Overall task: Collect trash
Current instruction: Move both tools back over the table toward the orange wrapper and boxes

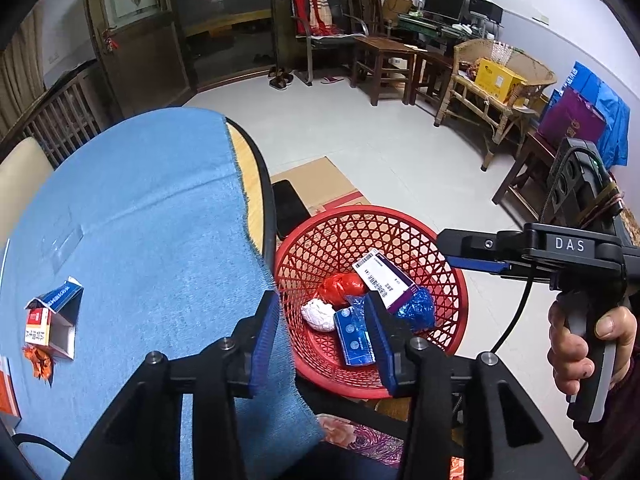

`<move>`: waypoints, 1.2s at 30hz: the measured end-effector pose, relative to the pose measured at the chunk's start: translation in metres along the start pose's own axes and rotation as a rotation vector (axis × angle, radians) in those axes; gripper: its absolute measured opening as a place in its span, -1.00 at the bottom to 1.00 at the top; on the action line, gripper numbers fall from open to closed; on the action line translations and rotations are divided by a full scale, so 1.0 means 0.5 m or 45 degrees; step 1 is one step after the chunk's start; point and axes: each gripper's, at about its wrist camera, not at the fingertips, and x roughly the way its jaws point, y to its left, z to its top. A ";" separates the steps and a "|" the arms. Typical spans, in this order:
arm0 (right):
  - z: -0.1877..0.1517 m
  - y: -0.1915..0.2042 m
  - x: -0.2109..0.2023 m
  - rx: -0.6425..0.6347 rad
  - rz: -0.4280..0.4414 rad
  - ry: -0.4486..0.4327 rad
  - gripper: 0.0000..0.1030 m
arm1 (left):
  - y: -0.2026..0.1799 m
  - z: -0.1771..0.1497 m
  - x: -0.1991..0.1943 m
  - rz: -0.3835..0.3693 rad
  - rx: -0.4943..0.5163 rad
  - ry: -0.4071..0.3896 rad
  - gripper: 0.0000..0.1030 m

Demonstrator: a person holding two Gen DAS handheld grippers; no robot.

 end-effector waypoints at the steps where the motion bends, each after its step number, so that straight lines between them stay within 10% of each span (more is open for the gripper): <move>1: 0.000 0.001 0.001 -0.001 0.000 0.001 0.10 | 0.004 -0.001 0.000 0.002 -0.005 0.001 -0.13; 18: 0.000 0.046 0.018 -0.044 0.028 0.031 0.10 | 0.100 -0.037 -0.053 0.088 -0.155 -0.058 0.05; 36: -0.043 0.307 0.179 -0.423 0.047 0.238 0.10 | 0.419 -0.219 -0.166 0.417 -0.693 -0.088 0.05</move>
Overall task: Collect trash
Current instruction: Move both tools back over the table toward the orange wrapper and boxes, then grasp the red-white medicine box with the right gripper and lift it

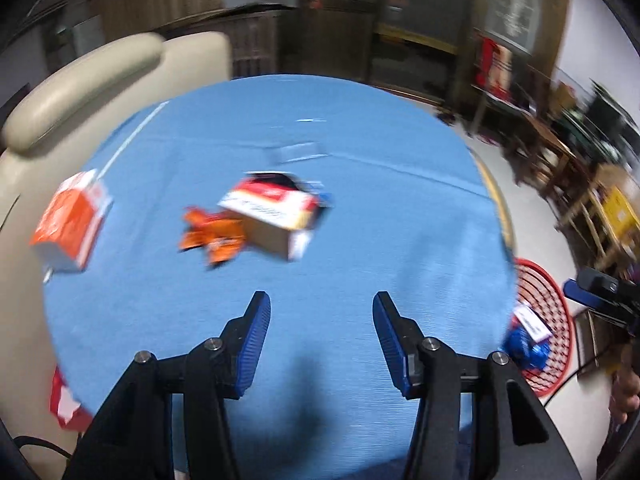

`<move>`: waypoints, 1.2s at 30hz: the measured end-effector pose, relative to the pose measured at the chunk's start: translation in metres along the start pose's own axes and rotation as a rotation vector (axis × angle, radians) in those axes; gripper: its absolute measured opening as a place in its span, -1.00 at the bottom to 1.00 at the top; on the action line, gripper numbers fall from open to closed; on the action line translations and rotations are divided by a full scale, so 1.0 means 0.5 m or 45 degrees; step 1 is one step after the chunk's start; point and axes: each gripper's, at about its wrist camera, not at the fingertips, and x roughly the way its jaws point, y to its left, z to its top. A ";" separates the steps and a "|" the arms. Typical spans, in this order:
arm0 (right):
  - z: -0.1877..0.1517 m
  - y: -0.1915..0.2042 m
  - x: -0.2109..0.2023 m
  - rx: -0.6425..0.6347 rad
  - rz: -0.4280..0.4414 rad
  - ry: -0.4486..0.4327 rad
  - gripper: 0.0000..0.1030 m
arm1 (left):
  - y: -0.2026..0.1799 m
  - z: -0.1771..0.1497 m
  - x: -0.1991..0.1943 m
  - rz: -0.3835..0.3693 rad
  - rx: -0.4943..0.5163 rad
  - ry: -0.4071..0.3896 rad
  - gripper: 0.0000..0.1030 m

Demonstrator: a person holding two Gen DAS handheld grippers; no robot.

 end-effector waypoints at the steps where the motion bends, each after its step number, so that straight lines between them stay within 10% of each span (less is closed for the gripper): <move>1: 0.004 0.023 0.017 -0.033 0.004 0.018 0.10 | 0.021 0.000 0.000 0.033 -0.022 -0.004 0.05; 18: 0.036 0.297 0.270 -0.374 0.058 0.246 0.10 | 0.200 0.010 0.013 0.293 -0.155 -0.049 0.05; 36: 0.041 0.353 0.449 -0.440 -0.013 0.411 0.18 | 0.272 0.009 0.061 0.347 -0.216 0.041 0.05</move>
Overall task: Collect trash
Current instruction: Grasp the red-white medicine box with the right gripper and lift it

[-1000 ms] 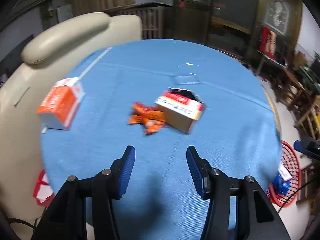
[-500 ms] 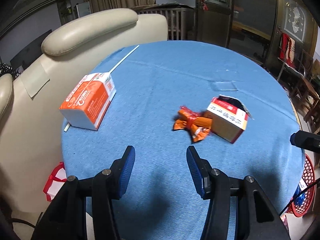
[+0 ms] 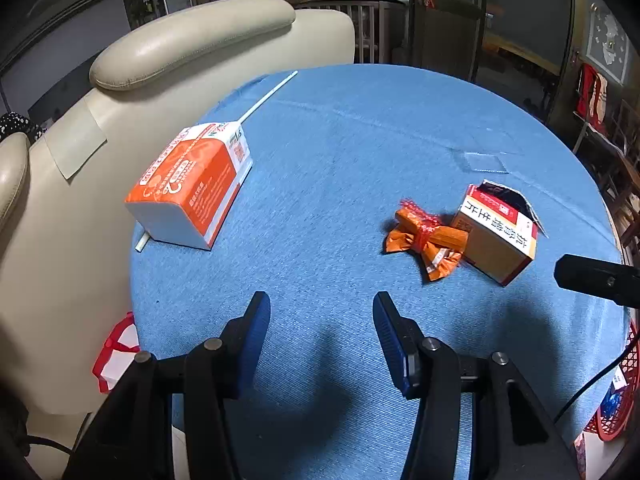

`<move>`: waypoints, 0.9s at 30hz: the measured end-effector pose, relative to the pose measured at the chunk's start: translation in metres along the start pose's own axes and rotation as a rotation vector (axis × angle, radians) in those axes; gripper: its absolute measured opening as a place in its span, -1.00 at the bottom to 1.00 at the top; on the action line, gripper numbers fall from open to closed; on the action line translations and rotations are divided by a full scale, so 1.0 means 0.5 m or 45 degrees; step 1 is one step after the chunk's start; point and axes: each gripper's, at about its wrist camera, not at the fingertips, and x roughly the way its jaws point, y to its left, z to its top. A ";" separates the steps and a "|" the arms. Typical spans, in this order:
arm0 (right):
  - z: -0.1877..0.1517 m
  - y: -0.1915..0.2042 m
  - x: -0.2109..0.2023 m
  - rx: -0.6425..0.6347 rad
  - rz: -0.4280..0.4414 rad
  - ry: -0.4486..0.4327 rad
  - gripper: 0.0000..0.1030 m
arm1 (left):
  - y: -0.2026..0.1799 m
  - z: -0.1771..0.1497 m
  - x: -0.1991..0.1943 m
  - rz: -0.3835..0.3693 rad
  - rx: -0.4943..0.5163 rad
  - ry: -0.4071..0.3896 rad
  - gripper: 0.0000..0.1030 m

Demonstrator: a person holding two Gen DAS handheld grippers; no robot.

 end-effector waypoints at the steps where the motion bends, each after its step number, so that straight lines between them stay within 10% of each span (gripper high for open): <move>1: 0.004 -0.002 0.008 0.002 -0.006 0.007 0.18 | 0.003 0.001 0.003 -0.001 -0.004 0.005 0.05; 27: 0.110 -0.006 0.101 -0.278 -0.275 -0.010 0.41 | 0.037 0.008 0.055 -0.035 -0.039 0.078 0.07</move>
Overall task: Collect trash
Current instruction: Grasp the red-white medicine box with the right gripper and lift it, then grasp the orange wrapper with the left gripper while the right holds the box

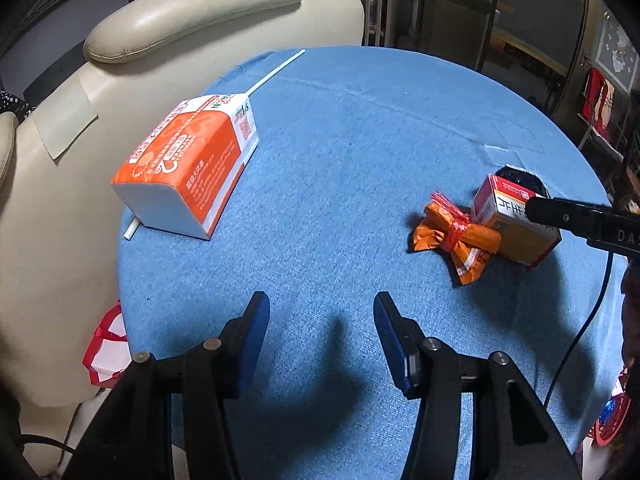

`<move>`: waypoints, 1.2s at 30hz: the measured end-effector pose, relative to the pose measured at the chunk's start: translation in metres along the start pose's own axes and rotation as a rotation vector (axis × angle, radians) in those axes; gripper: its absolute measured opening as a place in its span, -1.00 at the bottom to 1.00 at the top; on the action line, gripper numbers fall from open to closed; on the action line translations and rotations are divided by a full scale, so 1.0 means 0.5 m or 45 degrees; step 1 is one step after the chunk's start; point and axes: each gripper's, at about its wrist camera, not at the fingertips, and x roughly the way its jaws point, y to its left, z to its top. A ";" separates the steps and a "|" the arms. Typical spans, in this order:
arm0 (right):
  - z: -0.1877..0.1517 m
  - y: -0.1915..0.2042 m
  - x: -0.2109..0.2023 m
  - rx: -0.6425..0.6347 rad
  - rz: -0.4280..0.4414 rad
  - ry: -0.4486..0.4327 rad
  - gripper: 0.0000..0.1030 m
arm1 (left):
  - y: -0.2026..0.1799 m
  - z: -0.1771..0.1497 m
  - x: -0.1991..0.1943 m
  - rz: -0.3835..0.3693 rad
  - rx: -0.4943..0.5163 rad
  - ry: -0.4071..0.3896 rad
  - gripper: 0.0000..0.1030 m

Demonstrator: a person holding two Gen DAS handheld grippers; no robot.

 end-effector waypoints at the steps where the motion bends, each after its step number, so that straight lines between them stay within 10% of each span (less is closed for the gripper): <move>1: 0.004 0.001 -0.002 -0.019 -0.012 -0.005 0.41 | 0.001 0.003 0.001 -0.002 0.003 0.001 0.07; 17: 0.040 0.032 0.082 -0.345 0.084 0.244 0.46 | -0.015 0.043 0.029 0.004 0.056 0.038 0.07; 21: 0.033 0.031 0.078 -0.347 0.076 0.181 0.16 | -0.019 0.052 0.030 0.006 0.056 0.044 0.07; 36: -0.088 0.014 -0.089 -0.073 0.190 0.036 0.09 | -0.103 0.090 0.029 -0.010 0.183 0.019 0.10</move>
